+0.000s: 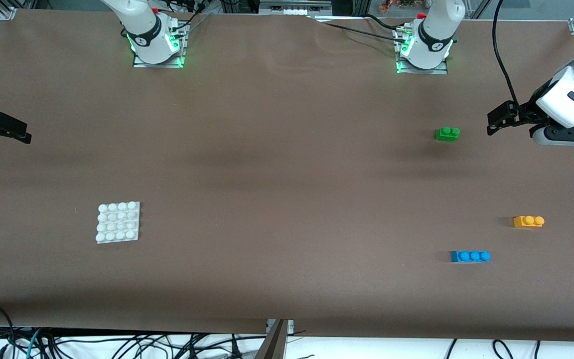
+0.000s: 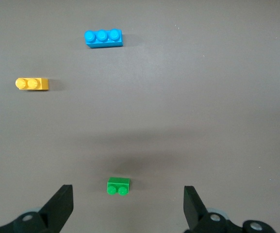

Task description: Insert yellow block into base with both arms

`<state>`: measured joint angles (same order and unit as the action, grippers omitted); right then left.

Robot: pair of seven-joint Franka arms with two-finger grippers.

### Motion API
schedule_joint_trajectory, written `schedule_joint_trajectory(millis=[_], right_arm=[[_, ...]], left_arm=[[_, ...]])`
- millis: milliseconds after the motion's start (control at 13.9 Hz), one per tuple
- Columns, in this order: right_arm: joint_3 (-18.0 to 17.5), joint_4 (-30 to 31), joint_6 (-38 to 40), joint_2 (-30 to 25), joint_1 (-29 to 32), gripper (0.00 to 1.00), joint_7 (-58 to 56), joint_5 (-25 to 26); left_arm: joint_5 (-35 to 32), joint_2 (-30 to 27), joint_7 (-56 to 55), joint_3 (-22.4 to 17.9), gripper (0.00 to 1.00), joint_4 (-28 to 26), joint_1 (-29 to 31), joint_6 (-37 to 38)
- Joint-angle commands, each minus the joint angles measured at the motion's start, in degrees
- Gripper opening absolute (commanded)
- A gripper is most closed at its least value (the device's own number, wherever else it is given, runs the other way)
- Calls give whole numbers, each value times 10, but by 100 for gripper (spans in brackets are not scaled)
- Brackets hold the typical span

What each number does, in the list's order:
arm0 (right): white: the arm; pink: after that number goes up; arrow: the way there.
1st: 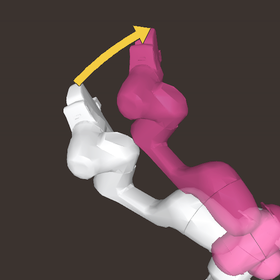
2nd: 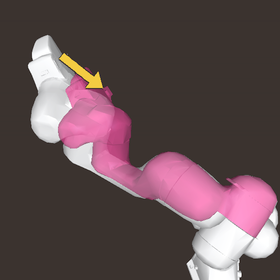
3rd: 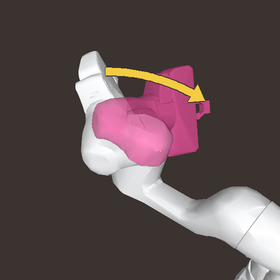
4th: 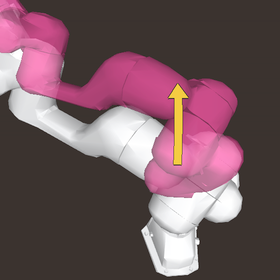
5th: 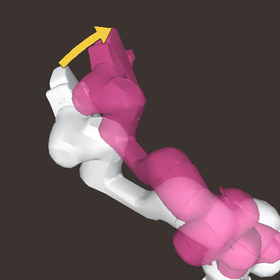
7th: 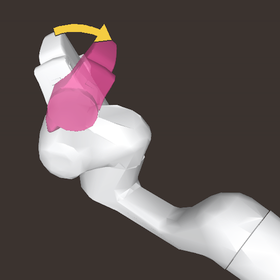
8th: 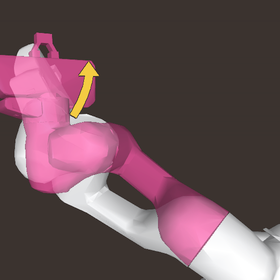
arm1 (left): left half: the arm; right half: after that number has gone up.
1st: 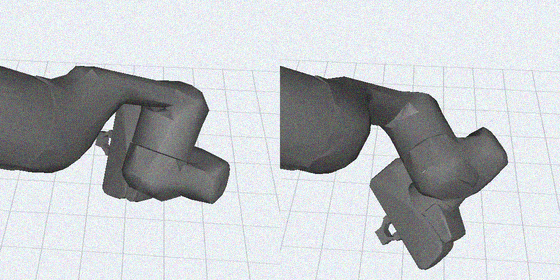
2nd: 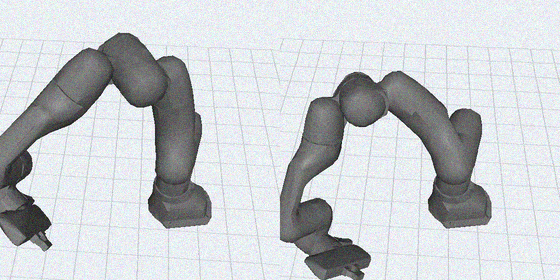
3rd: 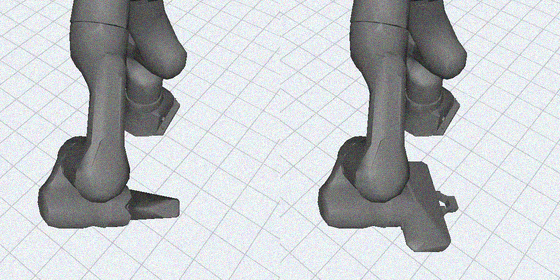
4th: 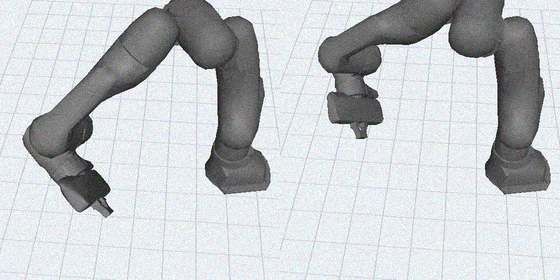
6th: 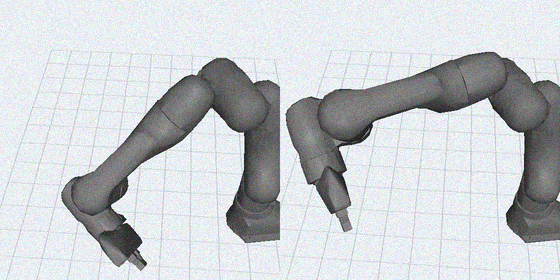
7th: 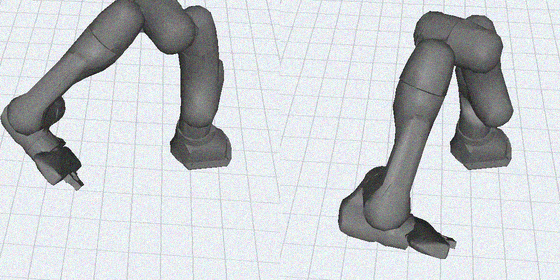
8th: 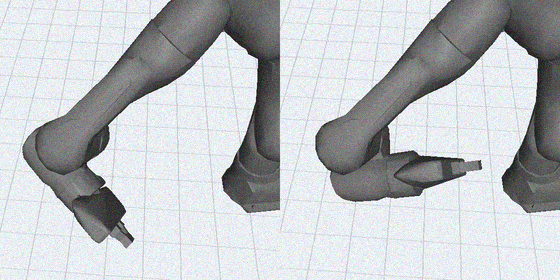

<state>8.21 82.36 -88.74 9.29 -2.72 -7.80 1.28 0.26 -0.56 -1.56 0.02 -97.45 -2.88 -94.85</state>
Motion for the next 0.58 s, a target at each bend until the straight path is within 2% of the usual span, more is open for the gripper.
schedule_joint_trajectory(millis=[0, 505], right_arm=[[-7, -3, -2, -1, 7, 100, -5, 8], [-7, -3, -2, -1, 8, 100, -5, 8]], left_arm=[[7, 12, -7, 3, 100, 24, 2, 18], [7, 14, -41, 2, 100, 26, 2, 21]])
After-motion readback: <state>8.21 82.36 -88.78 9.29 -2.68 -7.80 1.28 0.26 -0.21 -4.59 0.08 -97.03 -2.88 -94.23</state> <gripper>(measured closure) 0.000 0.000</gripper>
